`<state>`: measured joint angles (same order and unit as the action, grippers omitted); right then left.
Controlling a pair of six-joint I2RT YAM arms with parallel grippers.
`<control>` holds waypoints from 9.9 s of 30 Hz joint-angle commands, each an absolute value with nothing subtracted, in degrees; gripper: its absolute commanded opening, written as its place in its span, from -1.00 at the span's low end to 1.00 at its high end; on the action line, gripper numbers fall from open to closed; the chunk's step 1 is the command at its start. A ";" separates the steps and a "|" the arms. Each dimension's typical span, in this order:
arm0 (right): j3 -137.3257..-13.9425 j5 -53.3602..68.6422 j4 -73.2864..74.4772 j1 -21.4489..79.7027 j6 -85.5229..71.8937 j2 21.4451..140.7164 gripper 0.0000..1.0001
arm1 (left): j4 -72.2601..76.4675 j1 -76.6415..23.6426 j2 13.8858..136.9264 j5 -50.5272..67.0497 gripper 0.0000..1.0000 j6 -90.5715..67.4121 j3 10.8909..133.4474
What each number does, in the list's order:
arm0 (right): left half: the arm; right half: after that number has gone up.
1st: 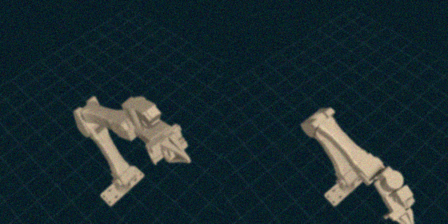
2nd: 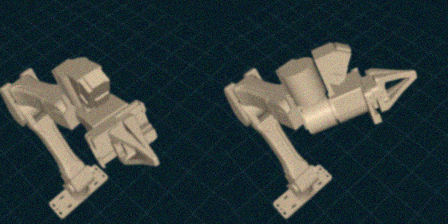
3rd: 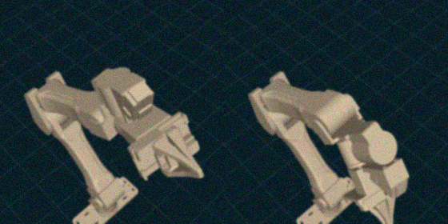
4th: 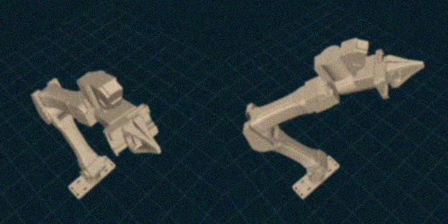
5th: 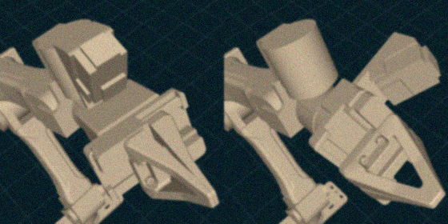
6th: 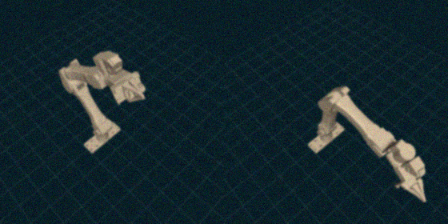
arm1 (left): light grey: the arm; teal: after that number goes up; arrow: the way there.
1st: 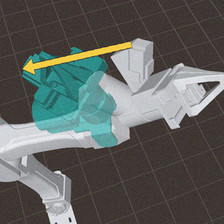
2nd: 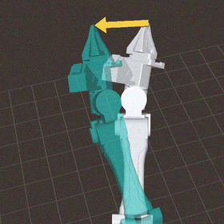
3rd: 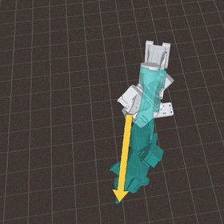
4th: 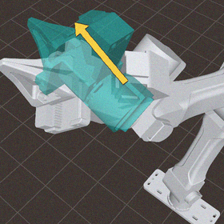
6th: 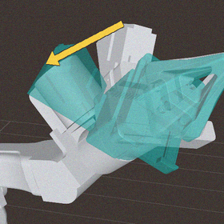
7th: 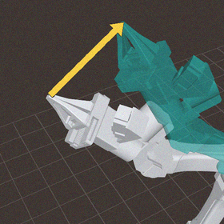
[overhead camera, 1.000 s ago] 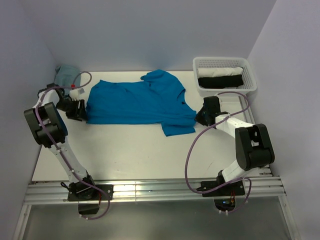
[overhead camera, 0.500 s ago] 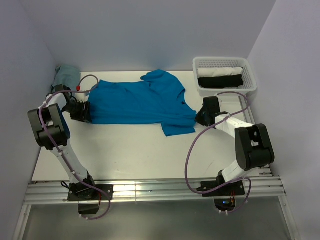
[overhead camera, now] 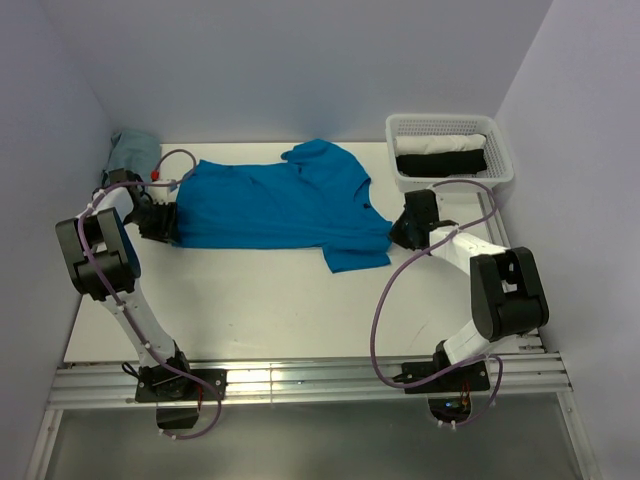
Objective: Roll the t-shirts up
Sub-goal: Flatten the tshirt
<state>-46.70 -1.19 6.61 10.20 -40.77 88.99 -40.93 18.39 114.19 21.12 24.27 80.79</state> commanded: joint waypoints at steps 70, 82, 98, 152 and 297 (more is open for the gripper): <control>-138.80 10.27 23.74 3.35 -29.08 106.01 -1.00 | -26.55 23.90 124.89 48.78 -0.99 -20.30 148.02; -98.01 11.86 18.46 0.88 -32.52 87.99 -1.00 | -45.77 26.19 117.87 48.70 -0.99 3.76 130.62; -63.48 13.80 24.26 1.14 -32.52 71.91 -1.00 | -64.69 26.98 104.34 40.26 -0.99 39.96 91.87; -54.38 -3.70 18.03 8.79 -36.48 76.16 -0.05 | -33.87 17.86 117.21 41.65 0.14 19.11 107.36; -83.41 -2.81 17.05 6.06 -34.10 116.89 -0.20 | -29.00 2.64 146.16 25.93 -0.26 4.66 130.52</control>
